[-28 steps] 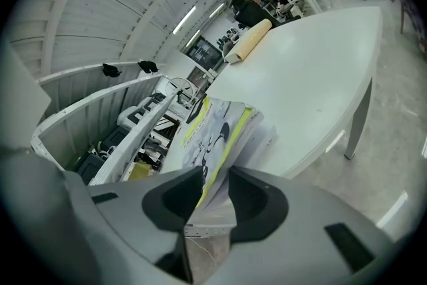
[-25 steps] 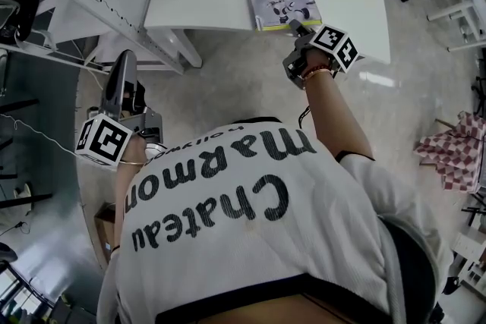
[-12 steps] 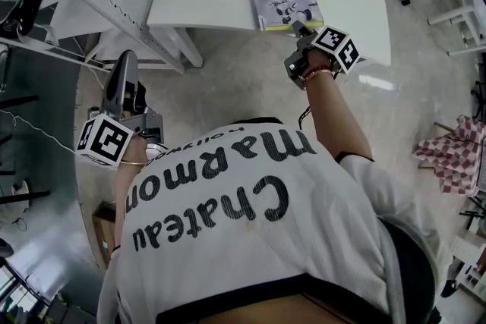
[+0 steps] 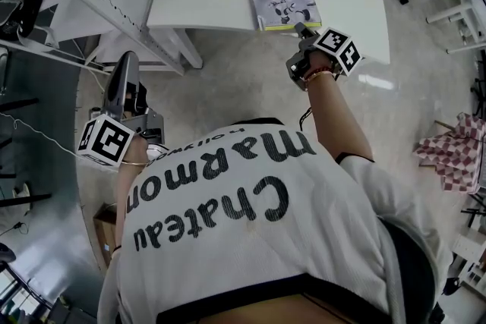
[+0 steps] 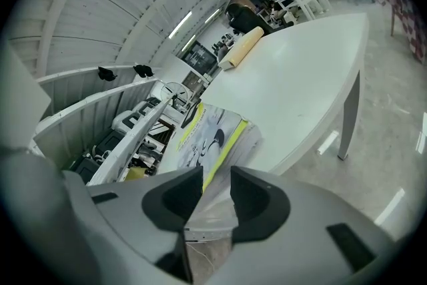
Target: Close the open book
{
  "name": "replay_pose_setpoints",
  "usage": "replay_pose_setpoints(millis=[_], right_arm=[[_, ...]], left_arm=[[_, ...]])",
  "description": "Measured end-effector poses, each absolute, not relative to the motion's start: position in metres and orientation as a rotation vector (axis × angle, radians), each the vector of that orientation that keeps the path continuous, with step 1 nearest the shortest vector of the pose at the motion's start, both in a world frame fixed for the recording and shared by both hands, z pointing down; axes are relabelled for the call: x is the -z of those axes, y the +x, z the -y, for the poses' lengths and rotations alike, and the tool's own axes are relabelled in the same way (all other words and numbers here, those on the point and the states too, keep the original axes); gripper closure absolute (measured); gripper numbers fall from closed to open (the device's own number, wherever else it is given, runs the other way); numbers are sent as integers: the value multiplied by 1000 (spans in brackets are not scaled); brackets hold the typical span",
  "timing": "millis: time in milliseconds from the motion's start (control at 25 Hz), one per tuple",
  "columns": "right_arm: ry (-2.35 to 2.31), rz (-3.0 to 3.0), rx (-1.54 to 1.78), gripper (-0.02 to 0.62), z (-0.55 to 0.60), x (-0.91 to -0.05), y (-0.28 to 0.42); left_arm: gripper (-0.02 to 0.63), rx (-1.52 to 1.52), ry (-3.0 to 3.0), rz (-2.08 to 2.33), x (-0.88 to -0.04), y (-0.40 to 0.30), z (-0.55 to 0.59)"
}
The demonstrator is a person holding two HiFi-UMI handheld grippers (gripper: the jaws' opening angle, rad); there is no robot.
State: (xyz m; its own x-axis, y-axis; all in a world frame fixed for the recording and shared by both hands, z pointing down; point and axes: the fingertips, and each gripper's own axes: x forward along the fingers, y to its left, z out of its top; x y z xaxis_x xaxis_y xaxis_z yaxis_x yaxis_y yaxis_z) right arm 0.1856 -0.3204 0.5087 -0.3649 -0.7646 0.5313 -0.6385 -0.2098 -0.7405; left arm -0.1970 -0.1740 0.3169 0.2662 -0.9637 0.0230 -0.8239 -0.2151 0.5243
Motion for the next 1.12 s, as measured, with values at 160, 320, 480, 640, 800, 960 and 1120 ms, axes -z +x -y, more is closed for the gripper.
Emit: replay_pose_setpoints(millis=[160, 320, 480, 640, 800, 960, 1120], right_arm=[[-1707, -1892, 1625, 465, 317, -507, 188], [-1726, -1880, 1618, 465, 311, -506, 193], [-1751, -1832, 1599, 465, 304, -502, 199], [-1752, -1749, 1565, 466, 289, -492, 201], [-1737, -1729, 1474, 490, 269, -469, 195], [-1711, -1752, 1394, 529, 240, -443, 180], [-1627, -1811, 1285, 540, 219, -407, 156]], left_arm=[[583, 433, 2113, 1604, -318, -196, 173], [583, 437, 2120, 1591, -318, -196, 172], [583, 444, 2123, 1575, -320, -196, 165], [583, 430, 2127, 1546, -321, -199, 155], [583, 415, 2161, 1509, -311, -204, 144], [583, 412, 2197, 1473, -299, -210, 133], [583, 401, 2249, 1418, -288, -213, 124]])
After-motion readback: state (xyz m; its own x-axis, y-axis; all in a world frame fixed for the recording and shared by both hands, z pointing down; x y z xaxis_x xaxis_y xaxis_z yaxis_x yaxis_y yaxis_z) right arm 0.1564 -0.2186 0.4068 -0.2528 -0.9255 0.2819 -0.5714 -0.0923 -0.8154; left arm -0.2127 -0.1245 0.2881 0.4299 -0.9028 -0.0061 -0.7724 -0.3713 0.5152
